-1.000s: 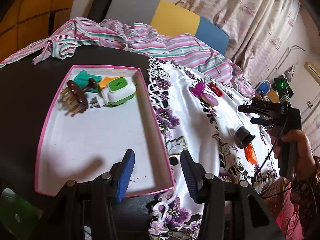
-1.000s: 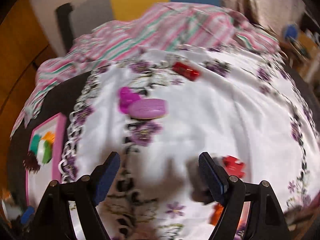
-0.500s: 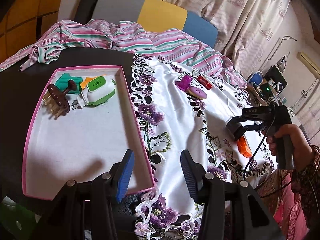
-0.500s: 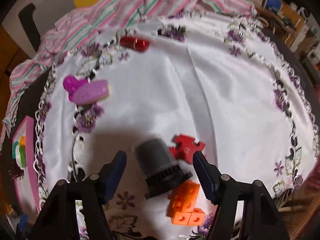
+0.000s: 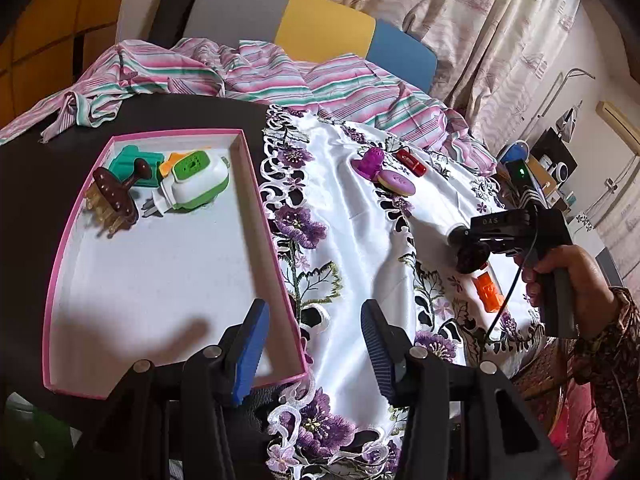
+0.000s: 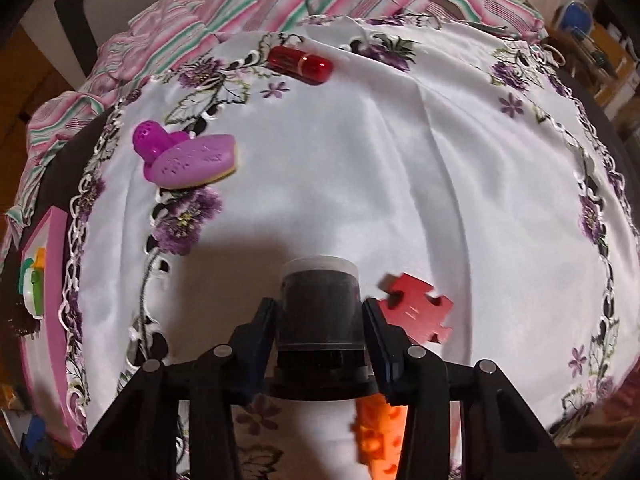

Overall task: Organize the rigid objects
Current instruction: 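Move the right gripper to the black cup and close around it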

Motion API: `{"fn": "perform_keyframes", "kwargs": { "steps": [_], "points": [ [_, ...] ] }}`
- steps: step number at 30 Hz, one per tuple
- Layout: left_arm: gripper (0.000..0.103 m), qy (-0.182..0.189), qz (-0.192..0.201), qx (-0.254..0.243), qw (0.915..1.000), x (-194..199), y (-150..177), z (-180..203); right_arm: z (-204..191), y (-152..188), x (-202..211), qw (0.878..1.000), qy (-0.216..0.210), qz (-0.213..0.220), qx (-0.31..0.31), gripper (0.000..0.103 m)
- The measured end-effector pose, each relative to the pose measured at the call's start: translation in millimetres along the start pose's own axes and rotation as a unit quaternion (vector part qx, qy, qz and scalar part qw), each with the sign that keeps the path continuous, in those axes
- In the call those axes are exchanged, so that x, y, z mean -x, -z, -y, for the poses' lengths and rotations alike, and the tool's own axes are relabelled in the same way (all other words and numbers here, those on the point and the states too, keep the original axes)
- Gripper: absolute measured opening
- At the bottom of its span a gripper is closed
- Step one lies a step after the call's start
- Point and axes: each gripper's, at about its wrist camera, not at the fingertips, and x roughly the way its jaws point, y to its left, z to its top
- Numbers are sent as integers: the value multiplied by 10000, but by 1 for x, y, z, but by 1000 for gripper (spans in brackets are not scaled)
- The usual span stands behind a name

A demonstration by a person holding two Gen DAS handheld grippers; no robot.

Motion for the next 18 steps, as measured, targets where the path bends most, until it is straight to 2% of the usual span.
{"fn": "perform_keyframes", "kwargs": {
  "steps": [6, 11, 15, 18],
  "points": [
    [48, -41, -9, -55, 10000, -3, -7, 5, 0, -7, -4, 9986, -349, 298, -266, 44],
    [48, -35, 3, -286, 9996, -7, -23, 20, -2, -7, -9, 9979, -517, 398, -41, 46],
    [48, -41, -48, -484, 9988, -19, -37, 34, -3, -2, -9, 9968, -449, 636, 169, 44],
    [48, 2, -120, -707, 9974, -33, -50, 52, 7, -5, -6, 9962, -492, 723, -49, 44]
  ]
}}
